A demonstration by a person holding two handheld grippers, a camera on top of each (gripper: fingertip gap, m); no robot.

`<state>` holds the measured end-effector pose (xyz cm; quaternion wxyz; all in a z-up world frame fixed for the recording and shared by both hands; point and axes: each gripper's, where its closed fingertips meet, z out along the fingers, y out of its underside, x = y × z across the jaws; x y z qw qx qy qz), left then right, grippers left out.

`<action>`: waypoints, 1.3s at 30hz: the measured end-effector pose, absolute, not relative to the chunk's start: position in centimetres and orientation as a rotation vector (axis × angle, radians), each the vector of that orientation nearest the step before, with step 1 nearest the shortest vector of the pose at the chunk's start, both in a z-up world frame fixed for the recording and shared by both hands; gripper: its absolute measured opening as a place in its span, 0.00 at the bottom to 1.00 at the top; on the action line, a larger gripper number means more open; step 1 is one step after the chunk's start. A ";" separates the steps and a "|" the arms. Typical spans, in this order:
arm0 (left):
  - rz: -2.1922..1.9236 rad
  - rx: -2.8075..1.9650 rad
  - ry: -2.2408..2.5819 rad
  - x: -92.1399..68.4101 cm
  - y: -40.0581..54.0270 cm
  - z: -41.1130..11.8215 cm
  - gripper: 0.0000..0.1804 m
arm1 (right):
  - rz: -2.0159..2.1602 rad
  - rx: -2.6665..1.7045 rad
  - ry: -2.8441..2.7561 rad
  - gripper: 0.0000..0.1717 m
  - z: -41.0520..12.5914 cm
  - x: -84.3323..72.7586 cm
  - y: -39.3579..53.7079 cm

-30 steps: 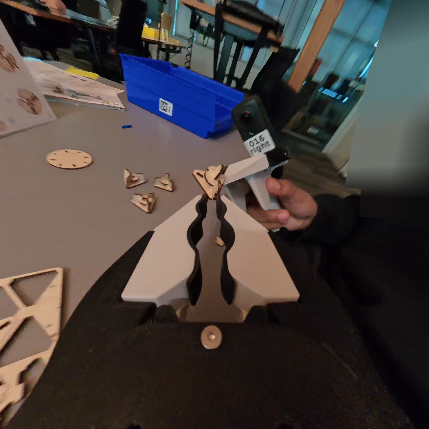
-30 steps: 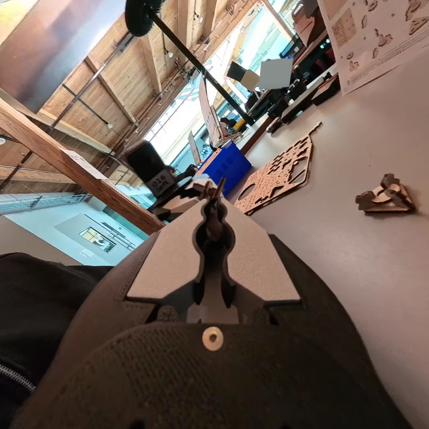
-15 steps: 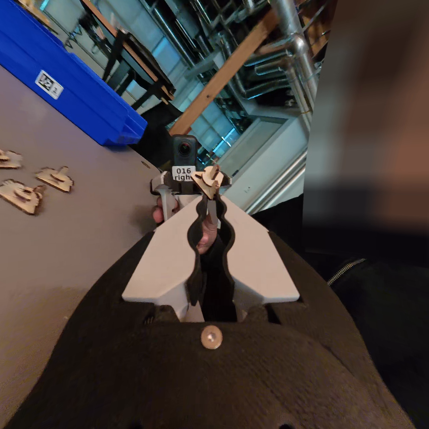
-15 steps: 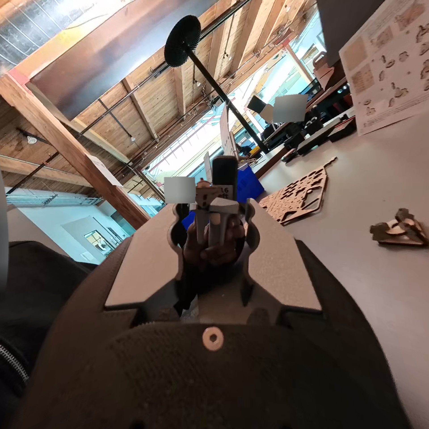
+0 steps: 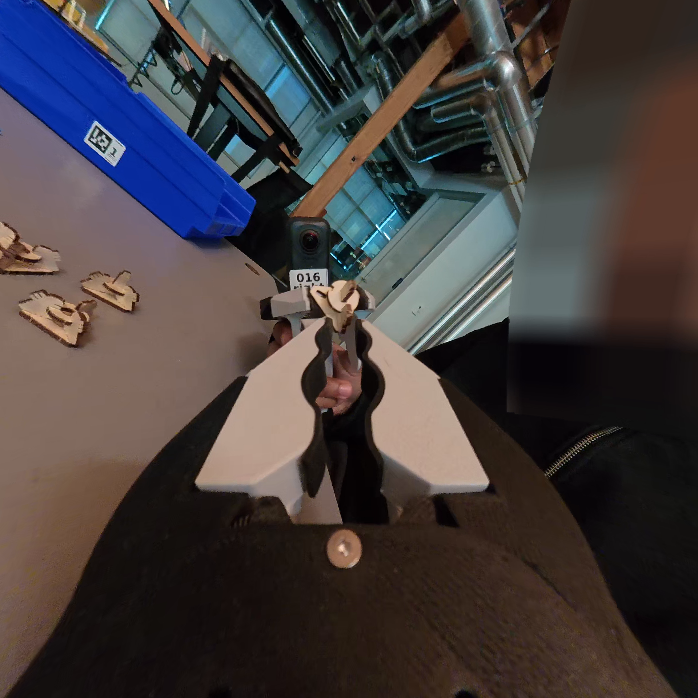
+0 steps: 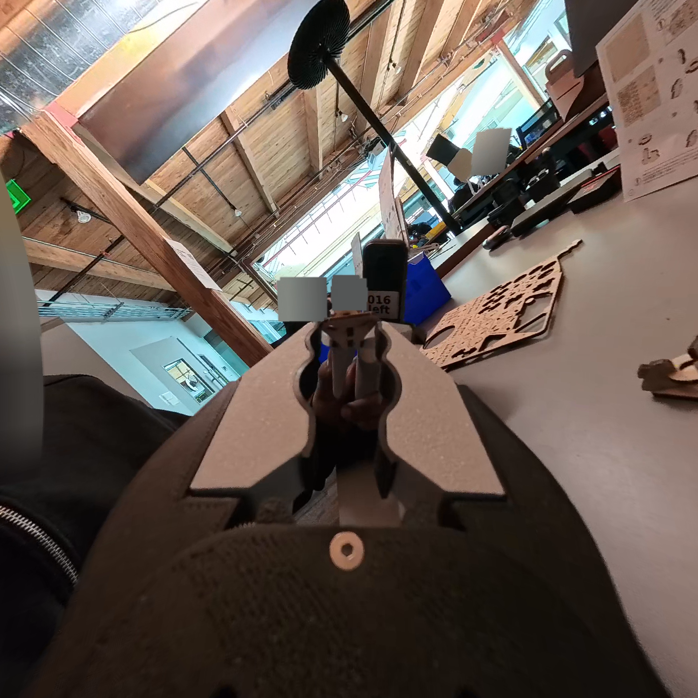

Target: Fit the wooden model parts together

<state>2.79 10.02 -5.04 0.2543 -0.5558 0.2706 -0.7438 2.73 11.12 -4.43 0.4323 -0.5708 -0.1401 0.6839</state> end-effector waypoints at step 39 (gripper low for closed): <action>-2.390 -1.672 0.810 3.1 7.7 -6.7 0.00 | 0.812 -1.236 -0.990 0.27 -5.2 3.7 9.0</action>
